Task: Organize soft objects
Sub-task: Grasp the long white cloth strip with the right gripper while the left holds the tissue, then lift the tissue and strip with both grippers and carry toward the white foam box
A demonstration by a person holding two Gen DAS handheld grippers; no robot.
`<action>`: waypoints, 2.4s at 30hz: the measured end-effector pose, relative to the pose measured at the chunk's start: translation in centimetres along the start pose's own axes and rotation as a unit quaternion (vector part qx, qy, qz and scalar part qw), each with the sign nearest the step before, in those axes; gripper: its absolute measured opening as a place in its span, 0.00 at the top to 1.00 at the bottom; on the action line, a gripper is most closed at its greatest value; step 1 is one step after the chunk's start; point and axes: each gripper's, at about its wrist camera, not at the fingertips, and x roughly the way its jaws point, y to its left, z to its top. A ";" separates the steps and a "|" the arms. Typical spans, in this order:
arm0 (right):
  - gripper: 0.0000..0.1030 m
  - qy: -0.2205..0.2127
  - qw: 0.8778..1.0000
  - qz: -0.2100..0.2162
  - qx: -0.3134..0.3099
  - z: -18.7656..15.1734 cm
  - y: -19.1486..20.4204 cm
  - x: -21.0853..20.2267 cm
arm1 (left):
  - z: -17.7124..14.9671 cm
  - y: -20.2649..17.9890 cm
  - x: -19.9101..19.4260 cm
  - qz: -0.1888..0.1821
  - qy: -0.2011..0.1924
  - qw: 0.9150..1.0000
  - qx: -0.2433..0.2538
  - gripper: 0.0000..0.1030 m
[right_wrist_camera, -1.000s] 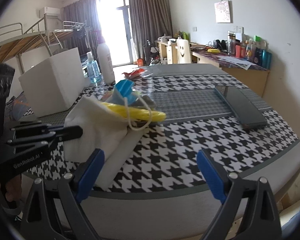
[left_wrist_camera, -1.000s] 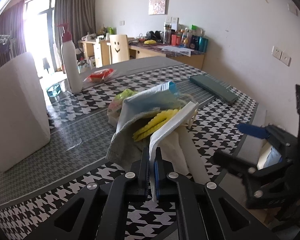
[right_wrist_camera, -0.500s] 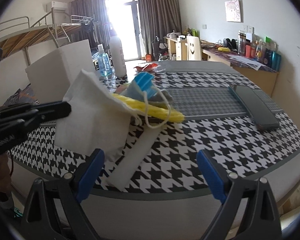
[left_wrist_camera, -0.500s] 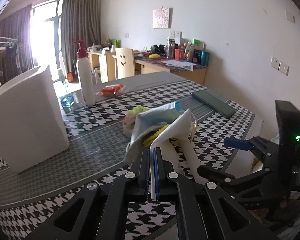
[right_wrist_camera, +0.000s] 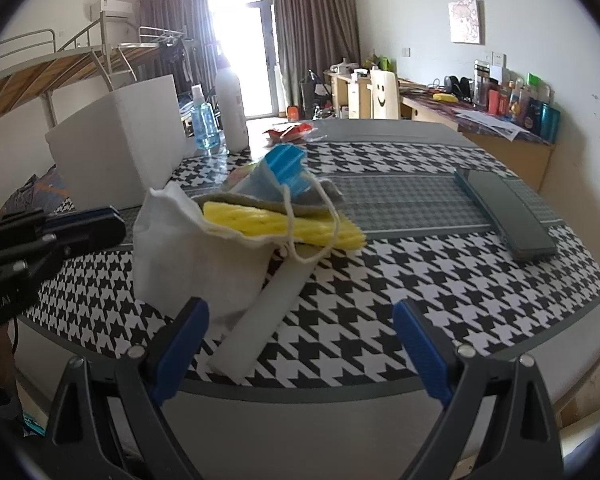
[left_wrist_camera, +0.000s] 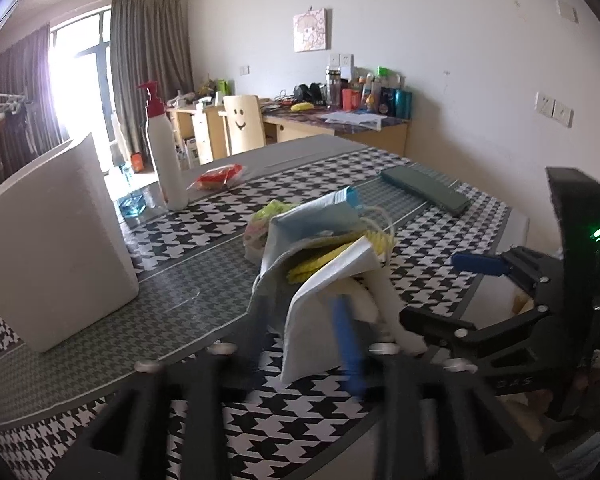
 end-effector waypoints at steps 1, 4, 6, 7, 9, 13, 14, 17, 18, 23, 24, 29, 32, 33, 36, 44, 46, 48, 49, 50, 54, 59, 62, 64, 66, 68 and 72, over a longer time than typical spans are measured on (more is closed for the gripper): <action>0.07 0.000 1.000 0.001 0.001 -0.1 0.0 0.1 | 0.0 0.0 0.2 0.000 0.001 1.000 0.002 0.54; 0.07 0.003 1.000 0.004 0.003 -0.2 -0.2 0.3 | 0.2 0.0 1.4 -0.010 0.013 1.000 0.002 0.54; 0.07 0.005 1.000 0.006 0.002 -0.2 -0.2 0.5 | 0.4 -0.1 2.3 -0.003 0.021 1.000 0.002 0.54; 0.07 0.005 1.000 0.007 0.002 -0.2 0.0 0.5 | 0.5 -0.1 2.8 -0.006 0.023 1.000 0.004 0.54; 0.07 0.005 1.000 0.007 0.003 -0.3 -0.1 0.6 | 0.6 -0.1 3.4 -0.002 0.028 1.000 0.005 0.58; 0.07 0.006 1.000 0.007 0.011 -0.4 -0.4 0.5 | 0.4 -0.5 4.1 -0.007 0.044 0.999 0.010 0.90; 0.07 0.006 1.000 0.007 0.012 -0.4 -0.5 0.5 | 0.3 -0.5 4.2 -0.009 0.048 0.999 0.008 0.95; 0.07 0.008 1.000 0.009 0.013 -0.5 -0.6 0.6 | 0.2 -0.5 4.0 -0.015 0.046 0.999 0.005 0.98; 0.07 0.009 1.000 0.011 0.013 -0.5 -0.5 0.7 | 0.3 -0.4 3.8 -0.017 0.042 0.999 0.002 0.99; 0.07 0.013 1.000 0.016 0.008 -0.5 0.2 1.0 | 0.6 0.1 2.6 -0.021 0.026 0.999 -0.007 0.99; 0.07 0.015 1.000 0.016 0.005 -0.4 0.4 1.0 | 0.6 0.3 2.4 -0.020 0.023 1.000 -0.009 0.99; 0.08 0.017 1.000 0.012 -0.006 -0.4 1.2 1.2 | 0.8 1.1 0.4 -0.016 0.004 1.000 -0.017 0.99; 0.18 0.023 1.000 0.011 -0.012 -0.3 1.6 1.4 | 0.6 1.5 -0.9 -0.011 -0.006 1.000 -0.023 0.99; 0.21 0.029 0.999 0.010 -0.012 -0.2 1.7 1.6 | 0.7 1.6 -1.1 -0.010 -0.008 1.000 -0.024 0.99; 0.31 0.043 0.999 0.006 -0.015 -0.3 2.1 2.2 | 0.5 2.1 -2.1 -0.007 -0.016 0.999 -0.030 0.99; 0.58 0.056 0.998 -0.016 -0.037 -0.3 3.0 2.1 | 0.2 3.3 -3.5 0.009 -0.031 0.998 -0.047 0.99; 0.65 0.064 0.997 -0.019 -0.045 -0.3 3.4 2.0 | 0.2 3.3 -3.7 0.008 -0.034 0.998 -0.047 0.99; 0.68 0.068 0.996 -0.020 -0.050 -0.4 3.7 2.0 | 0.0 3.4 -3.7 0.010 -0.034 0.998 -0.048 0.99; 0.70 0.070 0.996 -0.022 -0.049 -0.4 3.7 2.0 | -0.1 3.5 -3.8 0.010 -0.033 0.998 -0.050 0.99; 0.71 0.072 0.996 -0.020 -0.045 -0.4 3.6 2.0 | -0.2 3.6 -3.8 0.011 -0.033 0.998 -0.051 0.99; 0.84 0.081 0.997 0.008 -0.002 0.2 2.3 1.8 | -0.4 3.7 -4.1 0.015 -0.035 0.998 -0.054 0.99; 0.89 0.064 0.998 0.019 0.006 0.6 1.9 0.4 | -0.4 4.2 -4.8 0.021 -0.041 0.997 -0.058 0.99; 0.89 0.057 0.998 0.032 0.008 0.4 2.2 -0.8 | -0.5 4.3 -5.2 0.024 -0.044 0.997 -0.060 0.99; 0.89 0.050 0.998 0.042 0.008 0.3 2.5 -1.5 | -0.5 4.4 -5.6 0.027 -0.048 0.997 -0.059 0.99; 0.89 0.048 0.997 0.062 0.005 0.2 2.9 -2.2 | -0.5 4.5 -6.1 0.030 -0.053 0.996 -0.061 0.99; 0.89 0.044 0.996 0.077 -0.005 0.1 3.8 -2.8 | -0.6 4.6 -6.4 0.035 -0.057 0.996 -0.062 0.99; 0.89 0.040 0.994 0.103 -0.021 -0.2 5.1 -3.6 | -0.6 4.9 -7.1 0.041 -0.062 0.995 -0.065 0.99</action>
